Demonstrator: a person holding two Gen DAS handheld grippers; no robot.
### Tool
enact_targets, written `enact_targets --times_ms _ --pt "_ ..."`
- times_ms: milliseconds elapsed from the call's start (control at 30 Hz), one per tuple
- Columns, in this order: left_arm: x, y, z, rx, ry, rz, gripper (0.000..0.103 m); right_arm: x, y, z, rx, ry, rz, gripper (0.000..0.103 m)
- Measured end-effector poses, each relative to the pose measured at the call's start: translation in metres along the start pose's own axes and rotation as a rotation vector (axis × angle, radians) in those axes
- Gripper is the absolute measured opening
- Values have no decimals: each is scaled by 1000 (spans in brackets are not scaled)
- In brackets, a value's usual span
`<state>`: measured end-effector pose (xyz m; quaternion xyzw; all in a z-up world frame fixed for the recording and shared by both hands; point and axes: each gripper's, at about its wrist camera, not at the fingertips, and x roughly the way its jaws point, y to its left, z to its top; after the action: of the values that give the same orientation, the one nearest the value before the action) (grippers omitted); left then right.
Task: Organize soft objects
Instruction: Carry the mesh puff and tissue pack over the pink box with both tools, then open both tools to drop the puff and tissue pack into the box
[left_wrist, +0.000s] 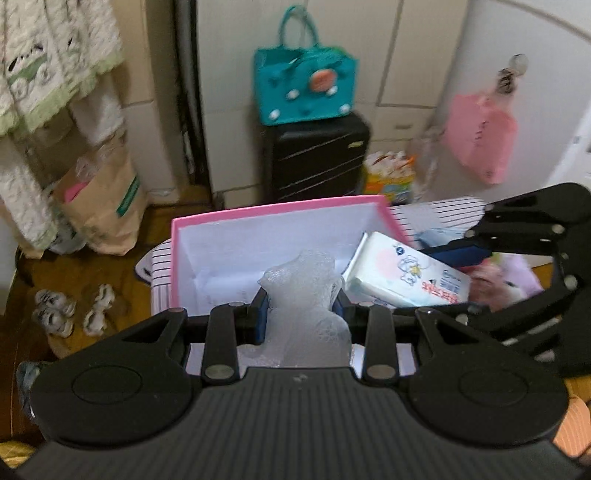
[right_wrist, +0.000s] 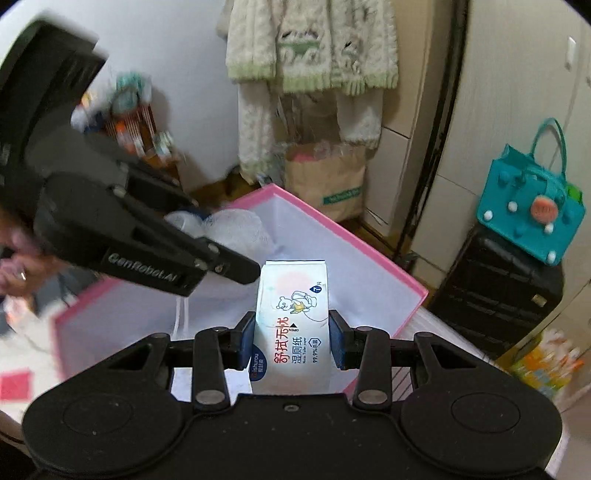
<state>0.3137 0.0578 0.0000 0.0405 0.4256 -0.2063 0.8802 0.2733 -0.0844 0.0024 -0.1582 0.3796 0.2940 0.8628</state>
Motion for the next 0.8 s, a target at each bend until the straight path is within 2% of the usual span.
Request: enact_targets --times_ms 233,367,500,667,733,800 --pt "54 14 4 -24 107 32 32 50 7 7 -191 120 -92 45" --pt "76 21 7 -71 155 26 32 70 2 8 -222 189 -51 45" --pt "88 18 7 -55 180 42 32 86 5 7 -287 232 -48 44" --pt "97 16 8 -56 176 74 35 97 10 7 -327 244 -91 46" --pt "103 17 9 -74 185 68 40 97 12 9 -330 226 -128 54" --pt "105 16 9 -72 177 72 43 91 13 10 -331 194 -160 58"
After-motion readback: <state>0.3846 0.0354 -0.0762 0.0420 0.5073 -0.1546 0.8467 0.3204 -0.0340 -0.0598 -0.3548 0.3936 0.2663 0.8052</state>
